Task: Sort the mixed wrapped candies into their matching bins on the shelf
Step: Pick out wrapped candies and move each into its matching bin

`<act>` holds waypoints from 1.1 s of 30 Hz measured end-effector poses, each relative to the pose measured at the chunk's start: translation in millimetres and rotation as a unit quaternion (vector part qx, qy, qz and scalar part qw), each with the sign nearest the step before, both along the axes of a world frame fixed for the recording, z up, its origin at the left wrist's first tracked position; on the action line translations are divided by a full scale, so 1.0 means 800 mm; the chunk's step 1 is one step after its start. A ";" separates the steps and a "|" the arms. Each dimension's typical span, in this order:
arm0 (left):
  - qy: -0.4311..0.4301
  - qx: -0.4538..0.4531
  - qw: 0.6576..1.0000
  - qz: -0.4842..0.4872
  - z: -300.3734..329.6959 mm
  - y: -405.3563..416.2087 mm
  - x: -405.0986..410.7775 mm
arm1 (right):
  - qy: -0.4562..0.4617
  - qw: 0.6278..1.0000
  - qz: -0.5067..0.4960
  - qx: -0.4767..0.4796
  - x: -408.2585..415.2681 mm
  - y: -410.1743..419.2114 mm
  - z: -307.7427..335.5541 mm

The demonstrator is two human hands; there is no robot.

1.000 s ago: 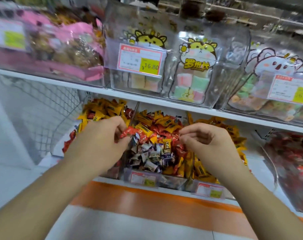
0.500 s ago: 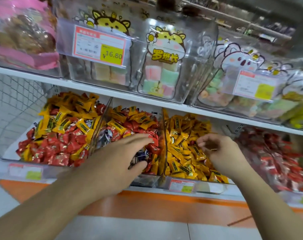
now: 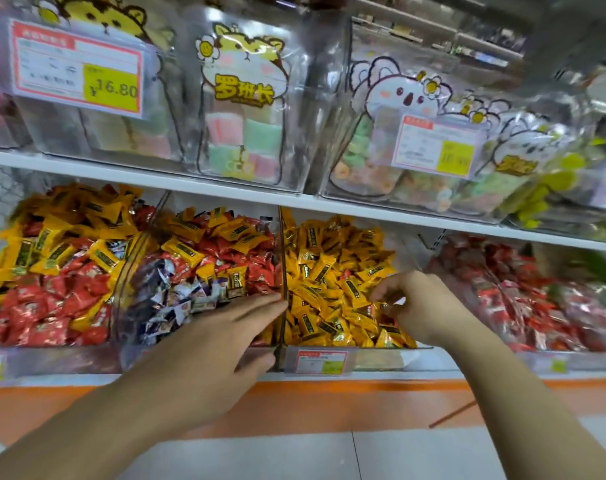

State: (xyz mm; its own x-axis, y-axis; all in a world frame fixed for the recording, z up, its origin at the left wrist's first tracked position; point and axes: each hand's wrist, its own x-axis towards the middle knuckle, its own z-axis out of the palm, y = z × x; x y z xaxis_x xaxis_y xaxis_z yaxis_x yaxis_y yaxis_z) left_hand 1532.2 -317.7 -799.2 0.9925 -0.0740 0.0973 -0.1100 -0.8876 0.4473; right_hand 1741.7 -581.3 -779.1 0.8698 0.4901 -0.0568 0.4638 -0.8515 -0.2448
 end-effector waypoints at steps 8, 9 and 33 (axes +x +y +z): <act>0.015 -0.011 1.000 0.003 -0.001 -0.003 0.000 | 0.020 0.998 -0.031 0.041 0.002 0.010 -0.022; 0.015 -0.013 1.000 0.003 -0.001 -0.003 0.000 | 0.023 0.998 -0.037 0.049 0.001 0.012 -0.024; -0.063 -0.243 0.955 0.156 0.040 0.013 -0.023 | 0.093 0.914 0.088 0.386 -0.131 0.127 0.064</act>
